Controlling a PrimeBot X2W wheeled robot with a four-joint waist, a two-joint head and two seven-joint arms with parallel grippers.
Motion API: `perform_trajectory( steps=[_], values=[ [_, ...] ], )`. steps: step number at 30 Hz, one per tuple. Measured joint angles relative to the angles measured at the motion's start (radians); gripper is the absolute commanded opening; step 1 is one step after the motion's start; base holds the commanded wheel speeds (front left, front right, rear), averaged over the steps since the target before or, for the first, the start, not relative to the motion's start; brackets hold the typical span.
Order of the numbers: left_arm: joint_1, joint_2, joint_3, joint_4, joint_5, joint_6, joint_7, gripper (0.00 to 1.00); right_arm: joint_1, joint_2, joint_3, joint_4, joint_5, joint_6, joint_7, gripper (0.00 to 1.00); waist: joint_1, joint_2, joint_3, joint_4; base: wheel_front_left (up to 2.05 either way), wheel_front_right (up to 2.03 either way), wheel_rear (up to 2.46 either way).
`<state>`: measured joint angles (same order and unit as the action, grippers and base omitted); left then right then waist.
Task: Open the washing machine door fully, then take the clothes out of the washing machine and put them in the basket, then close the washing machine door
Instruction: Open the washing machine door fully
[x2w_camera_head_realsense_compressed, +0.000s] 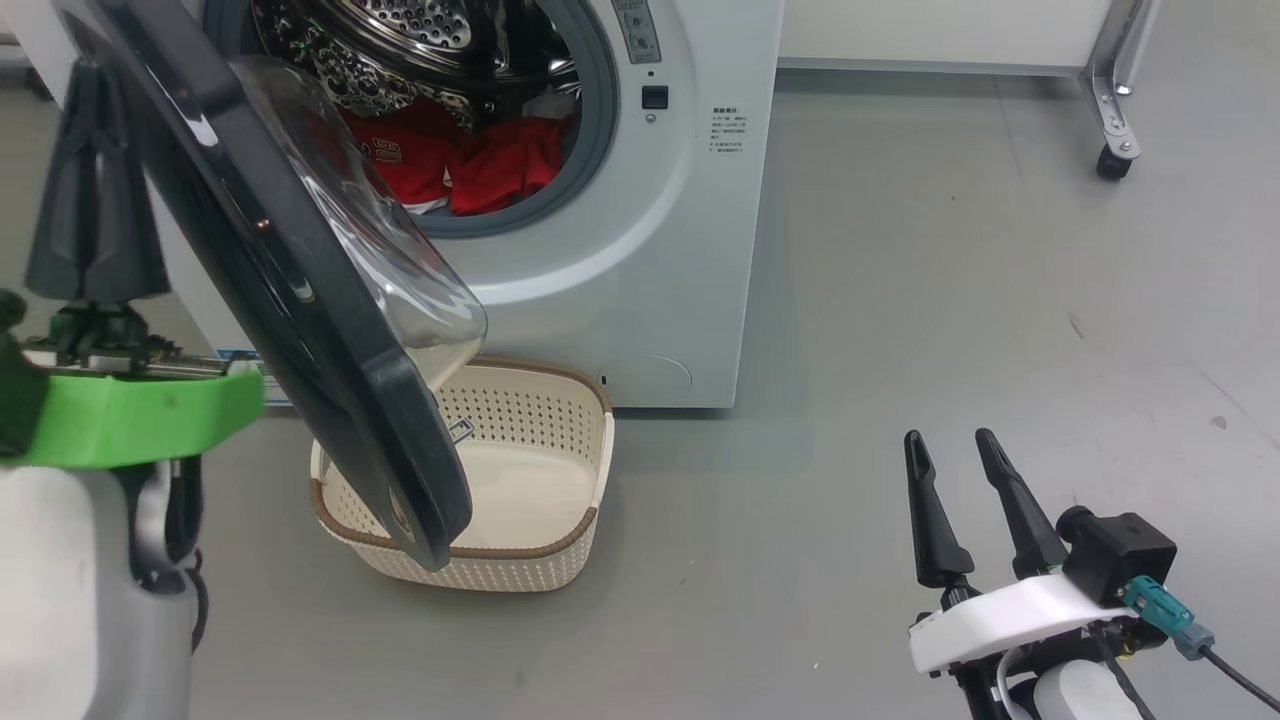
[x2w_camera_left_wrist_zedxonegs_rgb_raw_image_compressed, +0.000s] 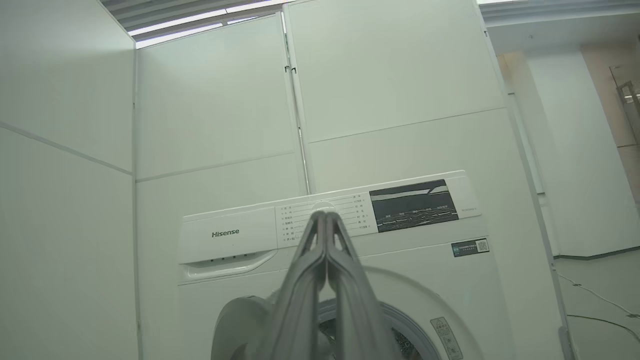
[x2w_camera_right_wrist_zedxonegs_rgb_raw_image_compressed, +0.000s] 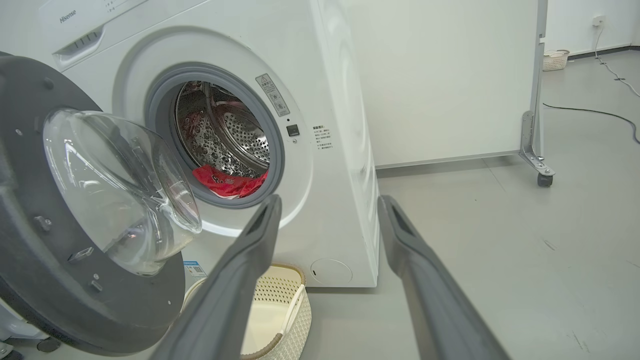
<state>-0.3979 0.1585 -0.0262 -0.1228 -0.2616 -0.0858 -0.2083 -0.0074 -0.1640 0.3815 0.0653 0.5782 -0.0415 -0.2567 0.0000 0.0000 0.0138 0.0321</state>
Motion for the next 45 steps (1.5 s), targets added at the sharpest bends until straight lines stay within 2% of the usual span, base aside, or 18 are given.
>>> perform_trajectory(
  steps=[9, 18, 25, 42, 45],
  values=[
    [-0.026, -0.027, -0.122, -0.018, 0.003, -0.014, 0.084, 0.00, 0.001, 0.015, 0.004, 0.008, -0.009, 0.014, 0.000, 1.00, 0.0000, 0.0000, -0.006, -0.020, 0.00, 0.00, 0.00],
    [0.043, -0.078, -0.228, 0.058, -0.015, -0.024, 0.158, 0.00, 0.013, 0.022, -0.012, 0.018, -0.014, 0.022, 0.000, 1.00, 0.0000, 0.0000, -0.003, -0.037, 0.00, 0.00, 0.00],
    [0.118, -0.085, -0.257, 0.133, -0.058, -0.024, 0.216, 0.00, 0.013, 0.031, -0.018, 0.022, -0.018, 0.025, 0.000, 1.00, 0.0000, 0.0000, -0.003, -0.049, 0.00, 0.00, 0.00],
    [0.183, -0.086, -0.269, 0.269, -0.063, -0.019, 0.249, 0.00, 0.013, 0.045, -0.033, 0.025, -0.034, 0.041, 0.000, 1.00, 0.0000, 0.0000, 0.022, -0.080, 0.00, 0.00, 0.00],
    [0.188, -0.093, -0.248, 0.295, -0.097, -0.008, 0.252, 0.00, 0.013, 0.046, -0.032, 0.030, -0.035, 0.049, 0.000, 1.00, 0.0000, 0.0000, 0.024, -0.083, 0.00, 0.00, 0.00]
  ],
)
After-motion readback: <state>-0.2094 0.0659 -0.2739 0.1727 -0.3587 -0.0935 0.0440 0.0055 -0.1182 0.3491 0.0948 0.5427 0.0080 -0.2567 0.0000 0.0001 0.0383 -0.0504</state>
